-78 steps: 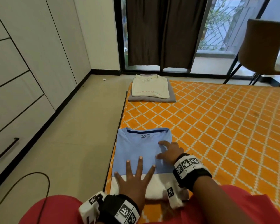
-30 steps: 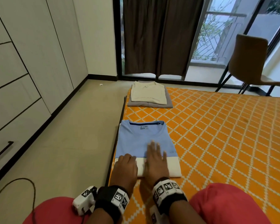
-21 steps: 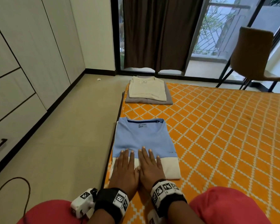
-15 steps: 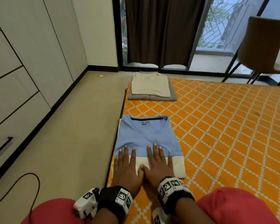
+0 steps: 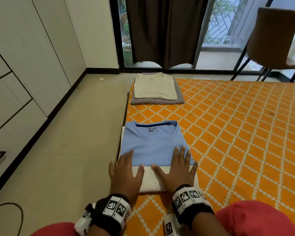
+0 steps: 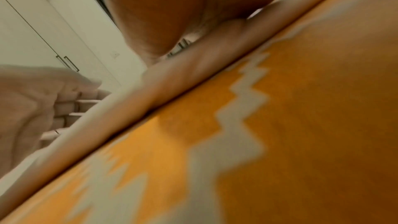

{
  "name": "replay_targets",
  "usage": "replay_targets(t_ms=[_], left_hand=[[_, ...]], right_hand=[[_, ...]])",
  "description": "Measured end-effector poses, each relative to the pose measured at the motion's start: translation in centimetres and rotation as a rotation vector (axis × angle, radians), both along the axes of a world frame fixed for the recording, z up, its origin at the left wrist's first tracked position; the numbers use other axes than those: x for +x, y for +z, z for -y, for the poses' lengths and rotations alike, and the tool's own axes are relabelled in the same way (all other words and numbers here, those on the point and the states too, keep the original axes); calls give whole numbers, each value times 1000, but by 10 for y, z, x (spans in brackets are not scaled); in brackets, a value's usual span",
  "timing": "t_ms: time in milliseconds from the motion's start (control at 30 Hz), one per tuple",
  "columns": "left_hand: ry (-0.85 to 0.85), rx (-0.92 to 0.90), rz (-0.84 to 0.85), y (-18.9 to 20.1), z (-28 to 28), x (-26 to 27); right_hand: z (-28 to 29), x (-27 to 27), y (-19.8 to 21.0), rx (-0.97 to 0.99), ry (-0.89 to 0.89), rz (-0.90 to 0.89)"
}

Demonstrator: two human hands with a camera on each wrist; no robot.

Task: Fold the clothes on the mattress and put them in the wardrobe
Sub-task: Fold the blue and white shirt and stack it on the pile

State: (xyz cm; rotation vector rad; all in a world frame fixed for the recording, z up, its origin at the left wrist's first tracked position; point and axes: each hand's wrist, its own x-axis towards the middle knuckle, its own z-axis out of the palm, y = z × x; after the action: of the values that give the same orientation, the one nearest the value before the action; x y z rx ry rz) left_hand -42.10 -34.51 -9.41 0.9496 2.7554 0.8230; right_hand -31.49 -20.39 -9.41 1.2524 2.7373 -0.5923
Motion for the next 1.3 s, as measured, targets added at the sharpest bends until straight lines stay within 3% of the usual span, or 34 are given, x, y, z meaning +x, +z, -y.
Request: replay_targets(t_ms=[67, 200, 400, 467, 533, 600, 633, 733, 833, 967, 1100, 1167, 1300], left_hand=[[5, 97, -80, -7, -9, -9], [-111, -119, -46, -23, -20, -13], [-64, -254, 85, -22, -28, -22], [-70, -161, 130, -22, -26, -26], [-39, 127, 217, -18, -23, -27], [124, 470, 307, -10, -15, -30], [212, 549, 350, -6, -11, -32], [323, 447, 421, 0, 4, -34], [363, 330, 391, -2, 14, -31], [374, 166, 367, 2, 14, -28], [314, 40, 517, 11, 16, -27], [261, 58, 619, 10, 21, -30], [254, 415, 883, 12, 24, -39]], right_hand=[[-2, -3, -2, 29, -21, -24], [-7, -10, -12, 10, -23, 14], [-12, -15, -16, -14, -6, 32], [-14, -15, -15, -20, 8, 36], [-18, -13, -11, -57, 35, 59], [-20, -12, 0, -130, 44, 42], [-19, -10, 7, -162, 25, 11], [-18, -4, 23, -160, -261, -149], [-29, 5, 29, -232, -491, -122], [-40, 4, 18, -386, -536, -117], [-37, 4, 18, -433, -445, -142], [-33, 6, 27, -484, -445, -243], [-33, 5, 35, -614, -439, -387]])
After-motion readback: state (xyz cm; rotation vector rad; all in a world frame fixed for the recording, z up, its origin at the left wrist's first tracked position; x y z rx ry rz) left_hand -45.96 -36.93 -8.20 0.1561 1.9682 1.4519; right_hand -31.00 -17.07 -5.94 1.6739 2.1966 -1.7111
